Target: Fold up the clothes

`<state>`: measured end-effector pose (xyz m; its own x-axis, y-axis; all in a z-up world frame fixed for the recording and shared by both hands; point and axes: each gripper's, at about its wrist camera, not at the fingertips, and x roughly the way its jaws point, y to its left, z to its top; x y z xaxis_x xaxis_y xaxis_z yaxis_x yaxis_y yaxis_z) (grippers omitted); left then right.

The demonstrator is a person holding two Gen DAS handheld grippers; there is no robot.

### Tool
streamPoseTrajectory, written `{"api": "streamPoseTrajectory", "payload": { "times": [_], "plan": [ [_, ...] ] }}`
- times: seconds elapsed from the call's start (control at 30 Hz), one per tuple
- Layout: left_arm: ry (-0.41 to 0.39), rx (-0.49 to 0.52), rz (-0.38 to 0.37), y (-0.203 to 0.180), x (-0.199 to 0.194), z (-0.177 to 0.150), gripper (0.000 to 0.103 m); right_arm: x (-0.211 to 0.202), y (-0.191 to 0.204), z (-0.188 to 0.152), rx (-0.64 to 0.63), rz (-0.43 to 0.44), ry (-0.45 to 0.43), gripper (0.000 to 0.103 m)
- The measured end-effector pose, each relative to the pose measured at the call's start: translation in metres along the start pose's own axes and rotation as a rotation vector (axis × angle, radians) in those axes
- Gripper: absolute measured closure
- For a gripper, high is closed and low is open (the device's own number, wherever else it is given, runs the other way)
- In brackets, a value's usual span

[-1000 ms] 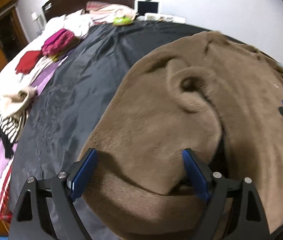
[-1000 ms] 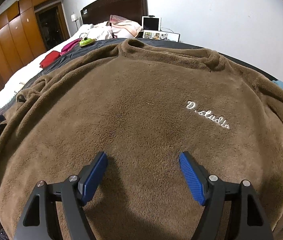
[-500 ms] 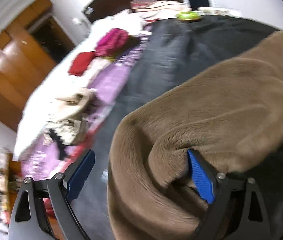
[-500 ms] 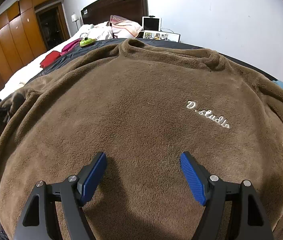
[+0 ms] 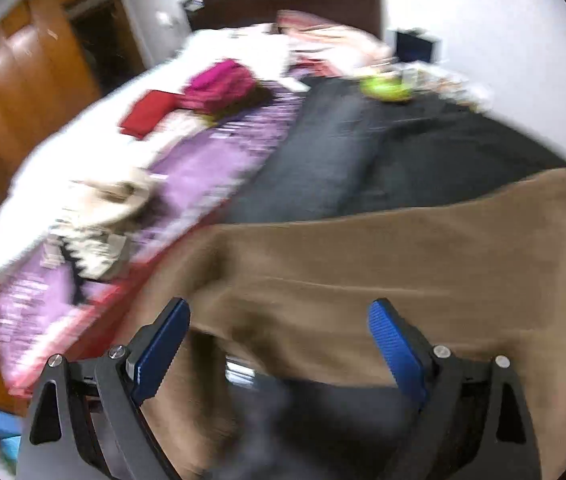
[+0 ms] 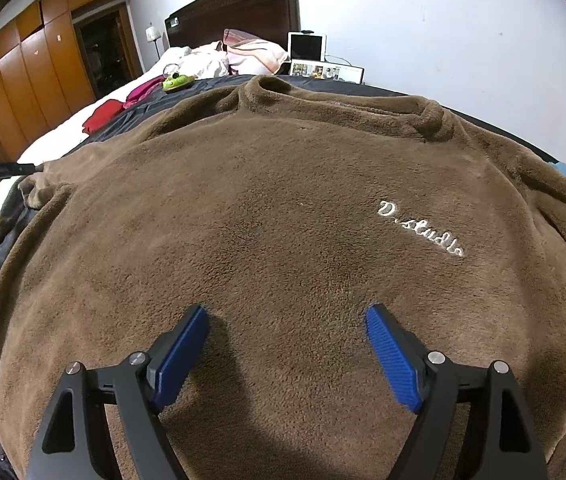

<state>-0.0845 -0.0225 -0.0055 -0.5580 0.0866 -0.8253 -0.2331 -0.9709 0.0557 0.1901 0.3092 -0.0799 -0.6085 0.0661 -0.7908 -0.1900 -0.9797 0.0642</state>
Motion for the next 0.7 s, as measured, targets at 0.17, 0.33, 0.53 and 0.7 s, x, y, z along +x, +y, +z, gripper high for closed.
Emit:
{"api": "streamPoseTrajectory", "payload": {
  "times": [0.17, 0.33, 0.53, 0.7],
  "plan": [
    [-0.017, 0.149, -0.16, -0.071, -0.025, -0.019, 0.01, -0.001, 0.0, 0.0, 0.008, 0.009, -0.004, 0.019],
    [-0.039, 0.311, -0.092, -0.131, -0.023, -0.033, 0.01, -0.002, -0.001, -0.001, 0.015, 0.018, -0.007, 0.019],
    [0.016, 0.298, -0.042, -0.12, 0.015, -0.039, 0.01, -0.003, -0.01, -0.003, 0.037, 0.013, -0.009, 0.019],
    [-0.007, 0.31, -0.019, -0.117, 0.018, -0.04, 0.008, -0.003, -0.013, -0.003, 0.031, -0.023, -0.002, 0.019]
  ]
}}
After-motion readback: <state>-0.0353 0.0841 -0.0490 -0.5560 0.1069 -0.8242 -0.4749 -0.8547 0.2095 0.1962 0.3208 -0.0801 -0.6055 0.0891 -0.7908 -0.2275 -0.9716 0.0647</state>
